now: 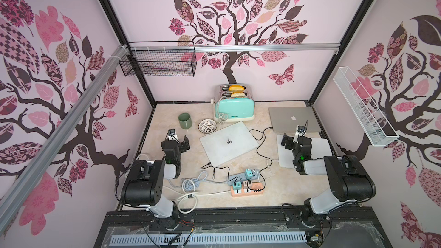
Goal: Unplug the laptop charger
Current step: Remove the charging cable from the plug.
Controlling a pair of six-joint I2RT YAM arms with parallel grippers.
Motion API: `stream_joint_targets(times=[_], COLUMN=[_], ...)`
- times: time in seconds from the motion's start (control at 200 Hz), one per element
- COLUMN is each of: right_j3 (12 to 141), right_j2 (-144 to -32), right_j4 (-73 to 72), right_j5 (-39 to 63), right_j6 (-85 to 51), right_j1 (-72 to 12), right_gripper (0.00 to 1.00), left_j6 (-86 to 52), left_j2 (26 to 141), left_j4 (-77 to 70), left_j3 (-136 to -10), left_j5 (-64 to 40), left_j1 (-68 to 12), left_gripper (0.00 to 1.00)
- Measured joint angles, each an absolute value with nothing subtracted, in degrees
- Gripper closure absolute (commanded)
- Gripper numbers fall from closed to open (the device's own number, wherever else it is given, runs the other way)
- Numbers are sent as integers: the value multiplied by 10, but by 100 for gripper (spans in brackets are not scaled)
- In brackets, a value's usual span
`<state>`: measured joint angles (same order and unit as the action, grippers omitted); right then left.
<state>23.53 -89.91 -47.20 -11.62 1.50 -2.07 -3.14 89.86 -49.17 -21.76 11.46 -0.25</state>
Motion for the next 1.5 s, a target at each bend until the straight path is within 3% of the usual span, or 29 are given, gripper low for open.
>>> stream_joint_targets(times=[0.27, 0.535, 0.665, 0.84, 1.015, 1.501], right_j3=[237, 350, 424, 576, 598, 646], right_j2=[-885, -779, -750, -801, -806, -820], right_j4=[-448, -240, -85, 143, 284, 436], right_j5=[-121, -146, -145, -93, -35, 131], right_j6=[18, -19, -83, -146, -181, -229], right_j1=[-29, -38, -40, -48, -76, -88], right_gripper=[0, 1, 1, 0, 0, 0], left_j6=[-27, -57, -114, -168, -201, -225], left_j2=[855, 724, 682, 684, 691, 773], left_j4=[-408, -225, -67, 98, 189, 276], left_j3=[-246, -322, -376, -488, -514, -574], left_j5=[103, 124, 101, 25, -27, -108], left_j1=[-3, -30, -46, -94, -168, -293], left_gripper=[2, 2, 2, 2, 2, 2])
